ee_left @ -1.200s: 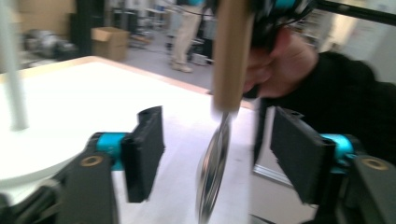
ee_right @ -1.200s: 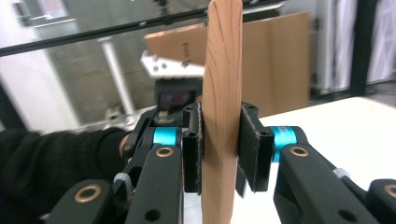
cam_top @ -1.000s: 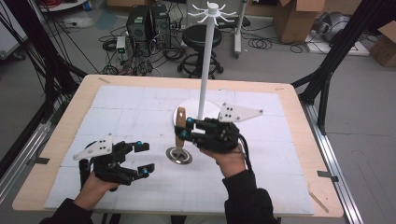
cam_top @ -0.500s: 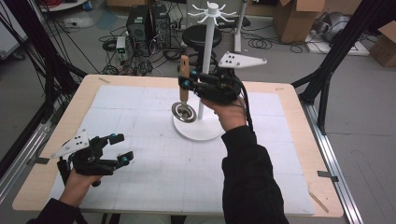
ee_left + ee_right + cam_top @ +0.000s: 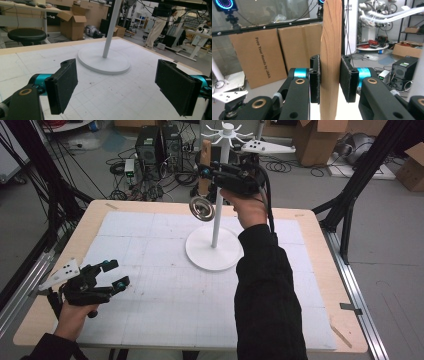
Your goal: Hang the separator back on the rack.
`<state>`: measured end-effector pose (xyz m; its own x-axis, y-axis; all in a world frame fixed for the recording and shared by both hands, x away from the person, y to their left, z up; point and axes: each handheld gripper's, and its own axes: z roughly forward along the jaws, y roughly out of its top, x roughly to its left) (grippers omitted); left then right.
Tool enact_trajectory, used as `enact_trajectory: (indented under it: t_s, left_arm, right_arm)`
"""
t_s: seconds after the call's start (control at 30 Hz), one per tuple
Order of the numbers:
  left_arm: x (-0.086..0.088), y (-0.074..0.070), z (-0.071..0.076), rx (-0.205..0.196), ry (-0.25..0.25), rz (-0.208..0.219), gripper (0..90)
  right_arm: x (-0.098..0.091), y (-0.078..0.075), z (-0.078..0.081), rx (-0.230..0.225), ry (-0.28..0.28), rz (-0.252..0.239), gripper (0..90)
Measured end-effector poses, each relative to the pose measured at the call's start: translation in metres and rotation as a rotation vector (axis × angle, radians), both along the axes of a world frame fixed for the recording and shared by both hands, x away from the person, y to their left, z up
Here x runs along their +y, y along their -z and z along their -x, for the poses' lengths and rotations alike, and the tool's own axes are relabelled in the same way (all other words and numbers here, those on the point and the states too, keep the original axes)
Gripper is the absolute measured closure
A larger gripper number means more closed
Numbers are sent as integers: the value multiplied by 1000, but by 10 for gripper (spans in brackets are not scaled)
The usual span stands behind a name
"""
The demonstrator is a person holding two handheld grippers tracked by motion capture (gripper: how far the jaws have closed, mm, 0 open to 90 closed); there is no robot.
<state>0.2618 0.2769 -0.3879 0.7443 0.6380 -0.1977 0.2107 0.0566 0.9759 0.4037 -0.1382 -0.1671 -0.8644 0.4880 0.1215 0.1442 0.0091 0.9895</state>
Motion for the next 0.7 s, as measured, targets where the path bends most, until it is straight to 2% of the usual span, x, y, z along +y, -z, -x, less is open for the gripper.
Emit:
enact_trajectory:
  t_s: [0.3, 0.63, 0.7]
  left_arm:
    - [-3, 1, 1, 6, 12, -12, 192]
    - [-2, 1, 1, 11, 4, -5, 195]
    - [-2, 2, 1, 12, 0, -3, 195]
  right_arm:
    - [-8, 5, -15, 67, 59, -11, 724]
    - [-10, 7, -13, 58, 98, 13, 715]
    - [-11, 8, -10, 60, 106, 14, 665]
